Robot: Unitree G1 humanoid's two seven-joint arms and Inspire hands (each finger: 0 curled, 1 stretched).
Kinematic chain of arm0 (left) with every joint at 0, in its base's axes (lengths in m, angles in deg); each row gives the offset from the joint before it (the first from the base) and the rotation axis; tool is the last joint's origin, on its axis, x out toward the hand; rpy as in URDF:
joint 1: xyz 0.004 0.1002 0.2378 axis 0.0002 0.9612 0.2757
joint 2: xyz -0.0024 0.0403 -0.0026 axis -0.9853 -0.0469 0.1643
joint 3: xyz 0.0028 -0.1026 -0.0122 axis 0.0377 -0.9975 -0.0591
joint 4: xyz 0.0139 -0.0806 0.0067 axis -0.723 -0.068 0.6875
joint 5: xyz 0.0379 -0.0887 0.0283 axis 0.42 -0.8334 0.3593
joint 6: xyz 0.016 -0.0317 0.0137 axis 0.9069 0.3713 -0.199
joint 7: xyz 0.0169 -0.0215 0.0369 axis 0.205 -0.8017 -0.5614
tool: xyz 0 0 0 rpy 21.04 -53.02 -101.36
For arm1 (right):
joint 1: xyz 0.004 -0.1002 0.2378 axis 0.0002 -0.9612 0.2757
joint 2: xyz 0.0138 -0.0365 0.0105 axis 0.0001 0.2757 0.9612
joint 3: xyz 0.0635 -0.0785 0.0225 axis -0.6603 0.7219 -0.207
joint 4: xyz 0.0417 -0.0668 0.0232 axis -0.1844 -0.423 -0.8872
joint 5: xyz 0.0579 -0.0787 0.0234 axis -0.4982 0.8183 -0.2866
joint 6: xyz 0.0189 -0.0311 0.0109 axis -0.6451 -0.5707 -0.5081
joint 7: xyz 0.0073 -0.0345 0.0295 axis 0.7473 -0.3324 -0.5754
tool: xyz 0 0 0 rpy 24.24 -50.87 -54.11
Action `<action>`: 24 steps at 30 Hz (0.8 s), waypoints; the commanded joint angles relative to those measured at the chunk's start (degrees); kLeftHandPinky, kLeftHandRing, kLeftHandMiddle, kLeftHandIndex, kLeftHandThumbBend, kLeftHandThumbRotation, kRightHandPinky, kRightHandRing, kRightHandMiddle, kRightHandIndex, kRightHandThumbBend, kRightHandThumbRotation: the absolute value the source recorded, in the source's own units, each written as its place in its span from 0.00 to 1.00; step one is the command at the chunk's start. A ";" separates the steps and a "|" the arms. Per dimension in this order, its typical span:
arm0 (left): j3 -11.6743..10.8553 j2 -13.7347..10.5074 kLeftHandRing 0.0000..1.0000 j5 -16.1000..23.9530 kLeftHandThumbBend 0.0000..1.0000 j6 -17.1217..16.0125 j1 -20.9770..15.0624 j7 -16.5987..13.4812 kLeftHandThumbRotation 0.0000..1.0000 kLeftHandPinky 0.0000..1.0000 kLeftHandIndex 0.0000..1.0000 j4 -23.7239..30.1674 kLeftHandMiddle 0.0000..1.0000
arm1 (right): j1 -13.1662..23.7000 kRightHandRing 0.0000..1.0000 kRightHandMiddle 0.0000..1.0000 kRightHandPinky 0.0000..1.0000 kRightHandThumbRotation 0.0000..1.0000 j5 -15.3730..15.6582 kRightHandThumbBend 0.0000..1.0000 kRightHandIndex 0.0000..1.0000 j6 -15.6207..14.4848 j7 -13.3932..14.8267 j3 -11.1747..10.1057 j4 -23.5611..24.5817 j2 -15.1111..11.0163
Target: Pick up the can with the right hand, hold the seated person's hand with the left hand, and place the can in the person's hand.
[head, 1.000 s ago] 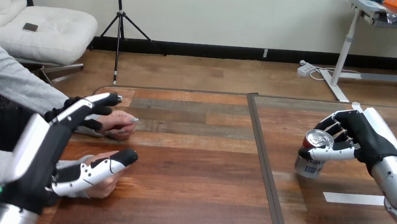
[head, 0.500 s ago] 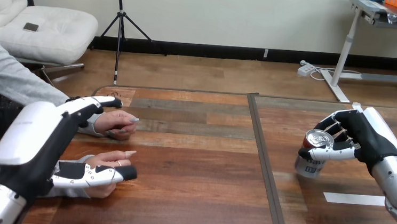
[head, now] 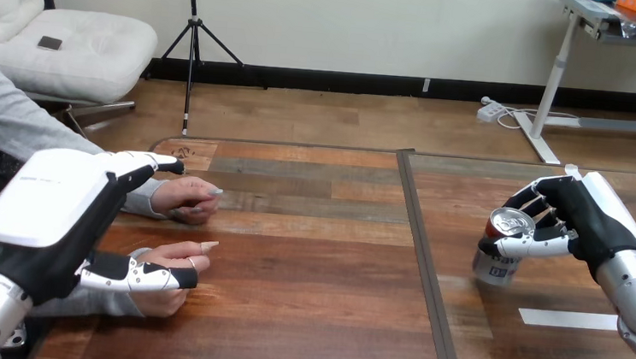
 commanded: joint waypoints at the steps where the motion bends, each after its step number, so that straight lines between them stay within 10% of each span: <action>1: 1.97 -3.30 0.74 2.05 1.00 -0.79 -5.01 -3.36 0.43 0.61 0.78 -1.73 0.79 | 2.47 0.40 0.44 0.35 0.00 -0.72 0.72 0.47 1.96 0.47 -0.68 3.12 -1.69; 24: 7.74 -8.63 0.71 3.75 1.00 0.53 -10.64 -6.41 0.36 0.60 0.72 -12.67 0.76 | 3.00 0.42 0.46 0.38 0.00 -0.58 0.71 0.47 1.34 0.22 -0.55 3.01 -1.76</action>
